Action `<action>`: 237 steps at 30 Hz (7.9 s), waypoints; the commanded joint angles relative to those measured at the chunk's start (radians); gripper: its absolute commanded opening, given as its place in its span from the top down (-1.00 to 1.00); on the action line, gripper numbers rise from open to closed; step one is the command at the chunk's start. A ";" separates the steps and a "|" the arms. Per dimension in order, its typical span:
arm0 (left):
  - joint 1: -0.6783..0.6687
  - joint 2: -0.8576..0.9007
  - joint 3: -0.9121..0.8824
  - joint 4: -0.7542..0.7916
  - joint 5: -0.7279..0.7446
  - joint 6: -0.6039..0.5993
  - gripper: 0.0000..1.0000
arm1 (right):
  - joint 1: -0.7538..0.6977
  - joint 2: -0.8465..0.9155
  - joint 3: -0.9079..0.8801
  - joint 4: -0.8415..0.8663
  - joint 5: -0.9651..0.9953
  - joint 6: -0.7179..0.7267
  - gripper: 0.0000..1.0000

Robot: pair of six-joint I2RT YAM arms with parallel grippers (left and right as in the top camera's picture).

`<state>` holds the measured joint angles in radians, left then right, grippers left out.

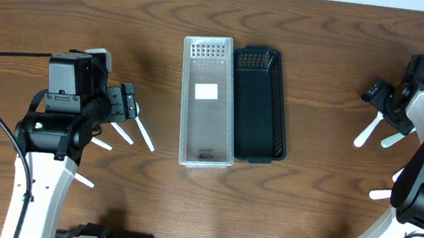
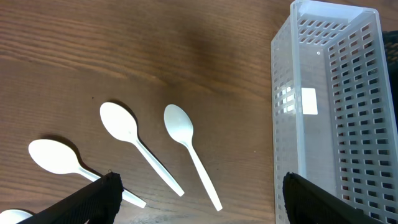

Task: Pack container
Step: 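Move right gripper over the forks and grasp a white fork, then carry the fork into the dark green basket and release it, then return right gripper to the forks and grasp a second white fork, then place the second fork into the dark green basket beside the first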

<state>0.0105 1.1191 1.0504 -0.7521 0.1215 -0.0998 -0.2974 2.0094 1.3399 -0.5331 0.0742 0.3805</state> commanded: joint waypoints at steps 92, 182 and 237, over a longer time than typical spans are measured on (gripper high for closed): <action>-0.001 -0.002 0.025 -0.034 0.002 0.013 -0.69 | 0.785 -0.245 0.021 -0.216 -0.069 -0.011 0.97; -0.001 -0.002 0.025 -0.059 0.002 0.013 -0.69 | -0.248 0.286 0.391 -0.342 -0.071 -0.019 0.81; -0.001 -0.002 0.014 -0.075 0.002 0.013 -0.69 | 0.705 -0.030 0.575 -0.634 -0.064 -0.061 -0.08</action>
<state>0.0105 1.1191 1.0504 -0.8238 0.1246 -0.0998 0.4255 2.0590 1.8187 -1.1492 -0.0254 0.3355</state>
